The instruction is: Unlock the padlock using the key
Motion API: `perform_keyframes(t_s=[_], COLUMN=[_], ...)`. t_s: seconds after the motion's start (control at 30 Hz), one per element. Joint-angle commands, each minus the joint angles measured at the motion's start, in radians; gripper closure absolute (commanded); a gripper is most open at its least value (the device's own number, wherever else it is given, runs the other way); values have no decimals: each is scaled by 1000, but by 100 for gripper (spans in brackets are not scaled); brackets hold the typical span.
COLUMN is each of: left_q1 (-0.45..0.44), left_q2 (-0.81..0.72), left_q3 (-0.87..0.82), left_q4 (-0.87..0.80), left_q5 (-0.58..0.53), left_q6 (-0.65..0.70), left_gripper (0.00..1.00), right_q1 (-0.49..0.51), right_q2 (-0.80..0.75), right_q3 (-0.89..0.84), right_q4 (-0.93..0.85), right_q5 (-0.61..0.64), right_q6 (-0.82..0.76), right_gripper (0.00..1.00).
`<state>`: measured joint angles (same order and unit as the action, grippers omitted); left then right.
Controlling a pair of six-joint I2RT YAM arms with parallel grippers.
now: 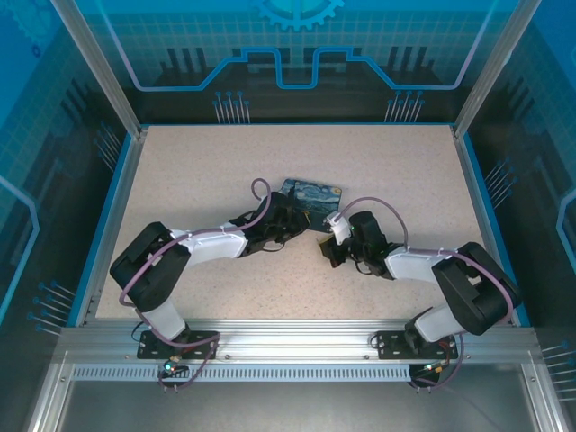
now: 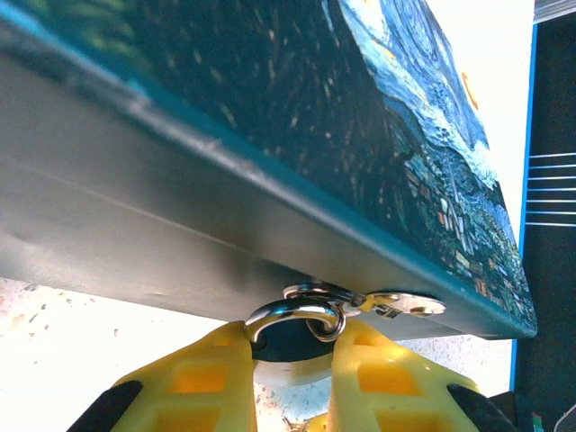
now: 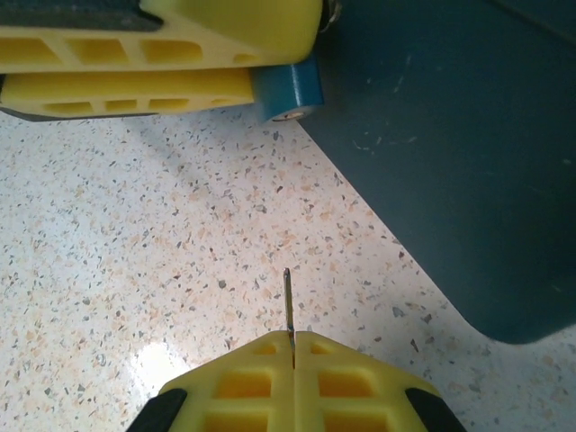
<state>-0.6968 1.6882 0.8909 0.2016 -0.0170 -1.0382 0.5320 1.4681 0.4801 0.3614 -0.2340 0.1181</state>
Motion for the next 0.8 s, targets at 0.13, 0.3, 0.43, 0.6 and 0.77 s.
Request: perform_keyframes(t_s=[0.13,0.3,0.43,0.6,0.77], left_q1=[-10,-14,-16,-17,-17], left_q2=[-35,-31,-30,-27,-27], left_q3=[-10,-9,-7,-8,-10], left_q4=[40,44,45,52,57], left_q5=[23,28,31,35,38], left_q6=[-19,-25,-28,-35,-37], left_gripper=[100,100,100,100,100], right_q1=[31,35,37,42,44], right_q2=[16,36,49,63,68], right_q3=[56,94,107,124,124], right_q4=[9,-36,-36,-41,-40], right_q5=[67,82,84,72,65], right_q6=[-28,-44,-45,-49,-53], right_gripper=[100,100,100,100,100])
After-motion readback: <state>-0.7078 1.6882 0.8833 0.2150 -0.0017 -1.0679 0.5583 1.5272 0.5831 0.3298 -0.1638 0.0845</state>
